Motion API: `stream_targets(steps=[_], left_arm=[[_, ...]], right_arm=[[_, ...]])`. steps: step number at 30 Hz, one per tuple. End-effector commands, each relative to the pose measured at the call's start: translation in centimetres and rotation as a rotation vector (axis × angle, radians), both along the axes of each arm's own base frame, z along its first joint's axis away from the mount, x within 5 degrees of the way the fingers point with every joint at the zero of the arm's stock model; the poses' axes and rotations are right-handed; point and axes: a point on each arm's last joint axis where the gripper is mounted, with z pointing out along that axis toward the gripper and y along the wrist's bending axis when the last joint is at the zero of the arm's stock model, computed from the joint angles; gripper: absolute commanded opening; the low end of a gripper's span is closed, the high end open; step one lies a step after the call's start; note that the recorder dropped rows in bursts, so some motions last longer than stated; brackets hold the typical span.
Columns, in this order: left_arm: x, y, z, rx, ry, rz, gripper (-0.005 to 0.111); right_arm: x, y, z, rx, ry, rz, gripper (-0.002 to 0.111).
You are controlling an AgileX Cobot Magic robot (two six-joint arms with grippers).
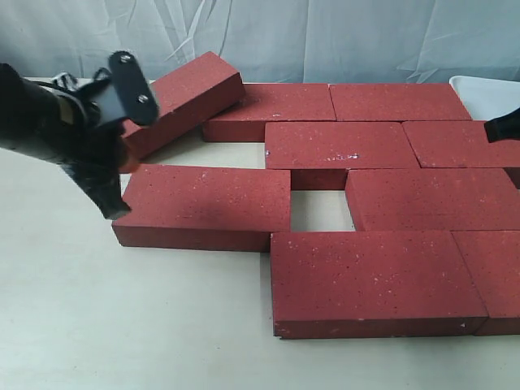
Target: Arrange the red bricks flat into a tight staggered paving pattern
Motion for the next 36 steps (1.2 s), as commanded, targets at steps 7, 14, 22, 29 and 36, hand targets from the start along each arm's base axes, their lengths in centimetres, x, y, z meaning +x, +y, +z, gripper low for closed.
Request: stream_targets(steps=[7,14,22,29,36], left_arm=[[2.6,5.7,-4.5,-0.091,0.244,0.502,0.001],[4.1,4.7,-8.1,-0.22,0.304,0.608,0.001],[4.5,3.9,-9.7,-0.287,0.388,0.687,0.001],[3.8,1.4,-9.7,-0.27,0.399,0.602,0.001],[3.1,-0.9,-9.6,-0.281,0.391,0.542,0.001]], right_arm=[[0.0,-0.2,0.2,-0.001,-0.019,-0.004,-0.001],[0.0,-0.2,0.2,-0.001,-0.019,-0.004,-0.001],[0.0,-0.2,0.2,-0.001,-0.016,-0.005,-0.001],[0.0,-0.2,0.2,-0.001,-0.016,-0.005,-0.001],[0.0,-0.2,0.2,-0.001,-0.018,-0.004,-0.001]])
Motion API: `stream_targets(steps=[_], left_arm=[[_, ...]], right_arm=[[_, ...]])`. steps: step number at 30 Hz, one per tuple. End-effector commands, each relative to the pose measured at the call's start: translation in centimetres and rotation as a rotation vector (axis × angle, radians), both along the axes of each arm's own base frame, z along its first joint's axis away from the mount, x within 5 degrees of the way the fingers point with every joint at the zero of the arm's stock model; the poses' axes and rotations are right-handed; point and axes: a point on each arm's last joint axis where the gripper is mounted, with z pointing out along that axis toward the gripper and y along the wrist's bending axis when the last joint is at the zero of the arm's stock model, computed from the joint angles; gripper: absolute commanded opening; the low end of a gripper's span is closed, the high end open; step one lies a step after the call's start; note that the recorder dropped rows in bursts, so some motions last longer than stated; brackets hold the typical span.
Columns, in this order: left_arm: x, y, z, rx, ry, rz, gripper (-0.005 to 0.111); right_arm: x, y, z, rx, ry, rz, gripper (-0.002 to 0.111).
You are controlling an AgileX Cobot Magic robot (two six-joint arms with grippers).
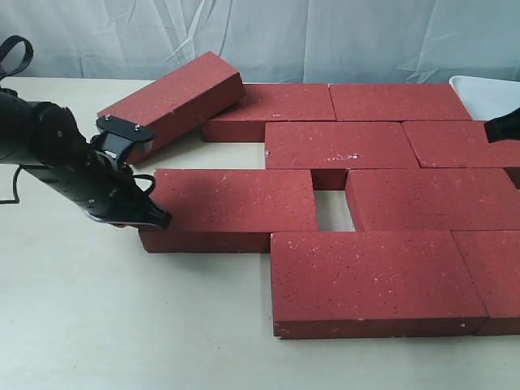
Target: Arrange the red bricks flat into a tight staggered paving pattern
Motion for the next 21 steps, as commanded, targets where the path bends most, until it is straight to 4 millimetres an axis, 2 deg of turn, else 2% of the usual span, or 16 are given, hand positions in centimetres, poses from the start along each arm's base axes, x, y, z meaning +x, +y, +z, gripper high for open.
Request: stream_targets(steps=[1,11,16,18,21], left_arm=[[-0.1,-1.5,0.2,-0.026,-0.037,-0.018,0.001],[-0.2,-5.7,0.7,-0.087,-0.09,-0.076,0.001],[0.3,-6.4,-0.1,-0.094,-0.024,-0.065,0.001],[0.3,-6.4,-0.6,-0.08,0.002,-0.076,0.005],[0.3,-6.4,-0.9,-0.067,0.002,-0.087,0.021]], right_arm=[[0.0,-0.2,0.2,-0.001,-0.018,-0.004,-0.001],[0.0,-0.2,0.2,-0.001,-0.018,-0.004,-0.001],[0.0,-0.2,0.2,-0.001,-0.018,-0.004,-0.001],[0.0,-0.2,0.2,-0.001,-0.018,-0.004,-0.001],[0.0,-0.2,0.2,-0.001,-0.017,-0.005,-0.001]])
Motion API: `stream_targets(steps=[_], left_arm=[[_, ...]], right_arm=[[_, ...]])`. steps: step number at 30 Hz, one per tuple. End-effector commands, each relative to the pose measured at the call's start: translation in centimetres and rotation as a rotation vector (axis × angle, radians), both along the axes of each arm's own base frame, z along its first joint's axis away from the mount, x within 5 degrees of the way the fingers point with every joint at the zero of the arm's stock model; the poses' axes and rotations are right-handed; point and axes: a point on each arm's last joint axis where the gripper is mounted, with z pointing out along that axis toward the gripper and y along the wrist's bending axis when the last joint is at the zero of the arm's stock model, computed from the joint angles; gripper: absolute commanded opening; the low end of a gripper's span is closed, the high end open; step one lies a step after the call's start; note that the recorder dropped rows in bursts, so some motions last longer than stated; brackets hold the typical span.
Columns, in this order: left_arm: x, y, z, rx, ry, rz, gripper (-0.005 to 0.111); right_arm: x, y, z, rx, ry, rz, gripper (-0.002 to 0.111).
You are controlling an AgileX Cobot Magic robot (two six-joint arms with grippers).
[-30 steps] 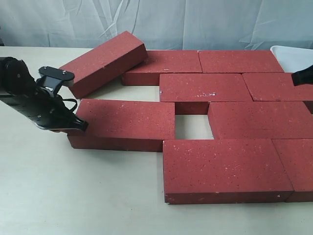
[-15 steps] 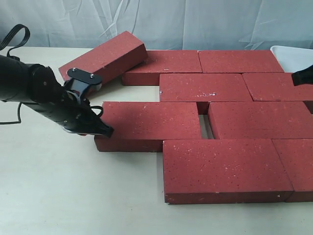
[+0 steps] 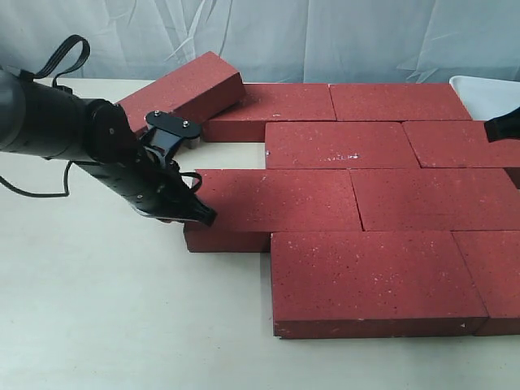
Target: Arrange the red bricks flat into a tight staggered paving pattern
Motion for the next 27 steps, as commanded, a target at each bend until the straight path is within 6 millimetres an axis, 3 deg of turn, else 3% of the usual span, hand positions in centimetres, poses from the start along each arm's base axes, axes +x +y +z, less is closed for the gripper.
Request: stream_targets(steps=[1,5,6,10,13,18,23,26,27], left_arm=[[0.2,-0.5,-1.0,-0.007,0.017,0.013,0.031],[0.7,0.6,-0.2,-0.011,0.004,0.041,0.073],[0.8,0.9,0.3,-0.013,0.004,0.048,0.076],[1.1,2.8,3.1,0.015,0.004,0.034,0.074],[1.7,6.6,7.5,0.094,-0.065,0.067,0.073],[2.0,8.9,9.1,0.201,-0.115,0.06,0.068],[4.0,8.2,10.8,0.18,-0.4,0.0,0.049],[6.0,7.3,11.8,0.202,-0.425,-0.089,0.051],[7.0,6.7,11.3,0.205,-0.365,-0.125,0.059]], right_arm=[[-0.1,-0.2,0.2,-0.002,-0.013,-0.005,-0.001],[-0.1,-0.2,0.2,-0.002,-0.013,-0.005,-0.001],[-0.1,-0.2,0.2,-0.002,-0.013,-0.005,-0.001],[-0.1,-0.2,0.2,-0.002,-0.013,-0.005,-0.001],[-0.1,-0.2,0.2,-0.002,-0.013,-0.005,-0.001],[0.0,-0.2,0.2,-0.001,-0.014,-0.005,-0.001],[0.0,-0.2,0.2,-0.001,-0.014,-0.005,-0.001],[0.0,-0.2,0.2,-0.001,-0.014,-0.005,-0.001],[0.0,-0.2,0.2,-0.001,-0.014,-0.005,-0.001]])
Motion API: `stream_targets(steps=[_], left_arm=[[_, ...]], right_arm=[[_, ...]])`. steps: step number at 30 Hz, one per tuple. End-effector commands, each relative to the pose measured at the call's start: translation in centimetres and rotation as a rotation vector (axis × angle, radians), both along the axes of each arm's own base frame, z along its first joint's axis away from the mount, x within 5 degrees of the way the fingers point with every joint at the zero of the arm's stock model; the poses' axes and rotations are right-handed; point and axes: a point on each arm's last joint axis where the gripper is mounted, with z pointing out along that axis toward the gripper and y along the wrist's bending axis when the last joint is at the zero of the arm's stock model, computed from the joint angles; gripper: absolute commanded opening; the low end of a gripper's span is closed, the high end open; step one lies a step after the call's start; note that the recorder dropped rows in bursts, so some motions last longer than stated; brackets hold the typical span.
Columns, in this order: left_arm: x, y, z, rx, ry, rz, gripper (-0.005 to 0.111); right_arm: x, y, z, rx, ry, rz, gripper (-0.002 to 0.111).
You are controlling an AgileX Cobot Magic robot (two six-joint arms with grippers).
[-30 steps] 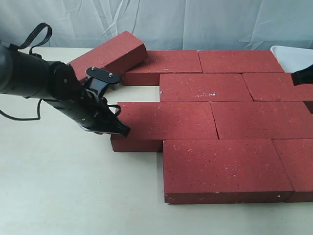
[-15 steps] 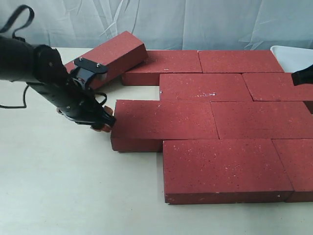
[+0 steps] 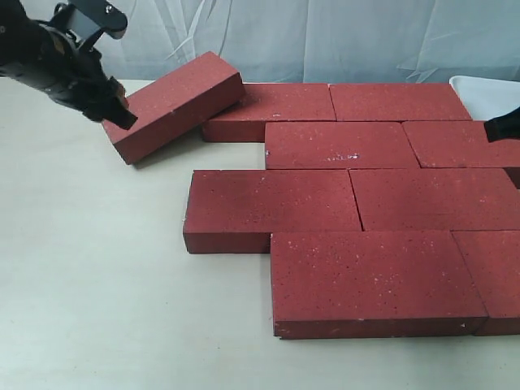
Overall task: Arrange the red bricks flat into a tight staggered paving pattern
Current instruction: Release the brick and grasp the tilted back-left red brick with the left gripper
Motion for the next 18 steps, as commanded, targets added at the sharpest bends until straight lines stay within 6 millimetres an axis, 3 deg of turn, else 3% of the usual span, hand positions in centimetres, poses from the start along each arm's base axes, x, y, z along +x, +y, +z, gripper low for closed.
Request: stream_targets(steps=[1,3,6,13,18], left_arm=[[2.6,-1.6,-0.2,0.002,0.08,-0.069,0.063],[4.2,-2.8,-1.1,-0.033,0.078,-0.083,0.07],[5.7,-4.5,-2.9,-0.023,-0.006,-0.147,0.069],[6.8,-5.6,-5.8,0.026,-0.047,-0.191,0.065],[7.2,-5.7,-6.1,0.022,-0.094,-0.191,0.064]], right_arm=[[0.0,-0.2,0.2,-0.001,-0.016,-0.005,-0.001],[0.0,-0.2,0.2,-0.001,-0.014,-0.005,-0.001],[0.0,-0.2,0.2,-0.001,-0.014,-0.005,-0.001],[0.0,-0.2,0.2,-0.001,-0.014,-0.005,-0.001],[0.0,-0.1,0.2,0.0,-0.016,-0.005,-0.001]])
